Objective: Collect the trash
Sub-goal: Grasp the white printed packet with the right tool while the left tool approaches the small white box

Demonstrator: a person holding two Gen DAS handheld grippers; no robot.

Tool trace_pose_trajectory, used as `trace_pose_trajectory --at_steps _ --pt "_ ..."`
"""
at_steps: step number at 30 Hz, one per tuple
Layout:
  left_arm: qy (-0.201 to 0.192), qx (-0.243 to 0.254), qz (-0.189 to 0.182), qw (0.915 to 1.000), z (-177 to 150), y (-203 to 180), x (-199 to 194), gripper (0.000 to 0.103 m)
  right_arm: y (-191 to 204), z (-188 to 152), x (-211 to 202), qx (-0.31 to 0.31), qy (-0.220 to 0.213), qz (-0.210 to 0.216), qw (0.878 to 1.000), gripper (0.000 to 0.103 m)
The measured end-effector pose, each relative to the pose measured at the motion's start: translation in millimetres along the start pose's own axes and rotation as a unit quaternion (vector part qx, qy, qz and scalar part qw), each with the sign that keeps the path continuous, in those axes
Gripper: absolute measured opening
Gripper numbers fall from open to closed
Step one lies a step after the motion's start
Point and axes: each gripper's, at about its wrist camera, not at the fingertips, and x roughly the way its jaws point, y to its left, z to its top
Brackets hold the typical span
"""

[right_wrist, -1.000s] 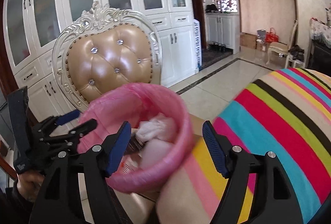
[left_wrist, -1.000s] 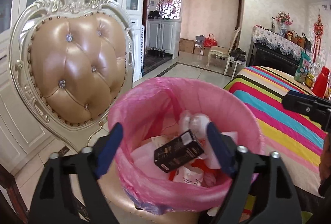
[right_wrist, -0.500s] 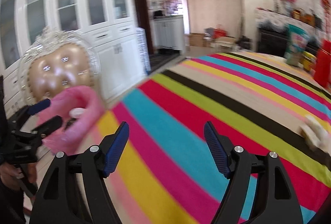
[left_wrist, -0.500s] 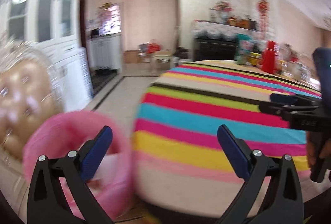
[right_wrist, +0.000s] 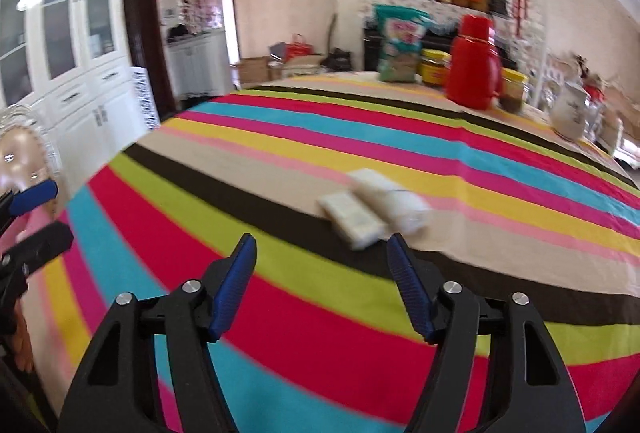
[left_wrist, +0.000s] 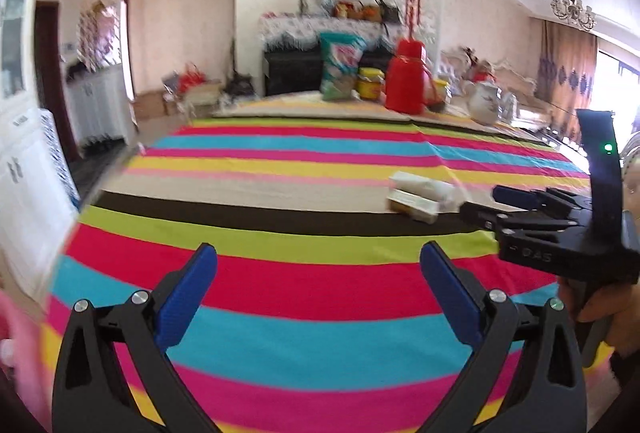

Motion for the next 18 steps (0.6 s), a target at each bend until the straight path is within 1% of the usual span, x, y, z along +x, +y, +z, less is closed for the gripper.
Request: trace_pose_trajectory --at_steps 2,5,7,9,10,11,12,14,15,18 --pt "0.015 -0.004 -0.006 0.9999 3 -15 24 0.098 -18 2 15 0.007 0.012 -0.003 1.0 0.057" --pt "0.028 -0.003 0.001 0.9996 6 -38 52 0.098 -32 9 38 0.003 0.025 -0.008 1.0 0.053" --pt "0.044 -0.009 0.005 0.999 8 -47 72 0.097 -39 17 56 0.001 0.037 0.002 0.999 0.05" --pt "0.061 -0.022 0.0 0.9979 12 -47 87 0.09 -43 22 68 -0.006 0.044 0.011 0.999 0.049" --pt "0.074 -0.034 -0.003 0.9967 13 -49 97 0.088 -45 25 75 -0.01 0.047 0.017 0.999 0.048" --pt "0.083 -0.045 -0.004 0.9956 16 -47 104 0.085 -45 28 80 -0.012 0.05 0.021 0.998 0.048" --pt "0.089 -0.054 -0.004 0.9946 16 -45 109 0.078 -47 30 89 -0.015 0.056 0.027 0.998 0.047" --pt "0.101 -0.069 -0.004 0.9925 17 -40 118 0.071 -49 34 100 -0.02 0.062 0.032 0.997 0.047" --pt "0.104 -0.071 -0.004 0.9921 17 -38 118 0.07 -52 36 106 -0.015 0.071 0.043 0.996 0.047" --pt "0.105 -0.077 0.004 0.9915 16 -40 123 0.07 -55 43 114 -0.017 0.075 0.056 0.995 0.047"
